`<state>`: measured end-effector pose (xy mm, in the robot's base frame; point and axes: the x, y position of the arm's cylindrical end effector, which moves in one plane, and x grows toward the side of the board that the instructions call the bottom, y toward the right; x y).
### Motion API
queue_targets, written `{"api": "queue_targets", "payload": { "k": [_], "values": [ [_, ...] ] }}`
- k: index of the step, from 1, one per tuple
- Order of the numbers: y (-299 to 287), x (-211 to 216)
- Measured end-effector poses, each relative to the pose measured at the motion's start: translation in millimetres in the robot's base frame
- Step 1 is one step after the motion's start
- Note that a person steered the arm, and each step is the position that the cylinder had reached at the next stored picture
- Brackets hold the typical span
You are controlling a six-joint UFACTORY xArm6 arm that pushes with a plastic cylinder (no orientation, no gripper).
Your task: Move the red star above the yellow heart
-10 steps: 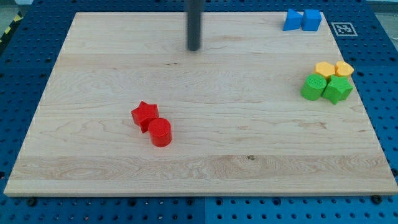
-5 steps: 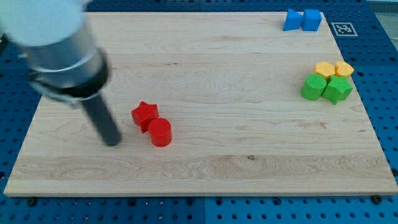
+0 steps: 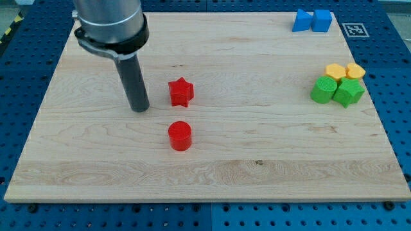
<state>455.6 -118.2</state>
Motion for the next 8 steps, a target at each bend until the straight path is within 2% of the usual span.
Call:
{"api": "queue_targets", "payload": {
  "k": [2, 3, 4, 5, 6, 8],
  "values": [
    [163.2, -52.8],
    [121.9, -52.4],
    [68.5, -29.1],
    [80.7, 9.5],
    [142.6, 10.6],
    [251.9, -93.2]
  ]
}}
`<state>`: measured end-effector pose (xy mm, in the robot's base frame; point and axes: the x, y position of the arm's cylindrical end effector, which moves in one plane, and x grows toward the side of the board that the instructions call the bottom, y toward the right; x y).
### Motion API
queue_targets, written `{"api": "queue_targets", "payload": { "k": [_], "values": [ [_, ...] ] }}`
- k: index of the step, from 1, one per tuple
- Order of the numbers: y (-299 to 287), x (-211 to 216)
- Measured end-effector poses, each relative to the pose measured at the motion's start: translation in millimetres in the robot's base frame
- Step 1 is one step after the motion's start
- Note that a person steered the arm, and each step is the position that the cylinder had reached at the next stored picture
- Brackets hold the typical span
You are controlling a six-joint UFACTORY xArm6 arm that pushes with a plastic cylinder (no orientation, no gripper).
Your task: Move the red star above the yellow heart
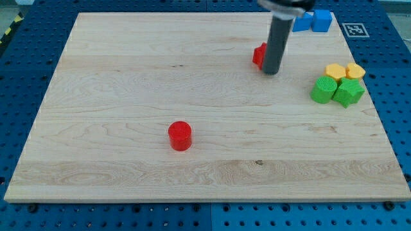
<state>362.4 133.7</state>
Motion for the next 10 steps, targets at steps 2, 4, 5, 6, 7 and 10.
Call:
{"api": "queue_targets", "payload": {
  "k": [2, 4, 5, 6, 7, 10],
  "values": [
    [-73.1, -4.2],
    [-53.6, -45.3],
    [19.8, -55.8],
    [31.7, -55.9],
    [-5.2, -43.3],
    [107.6, -44.2]
  ]
}}
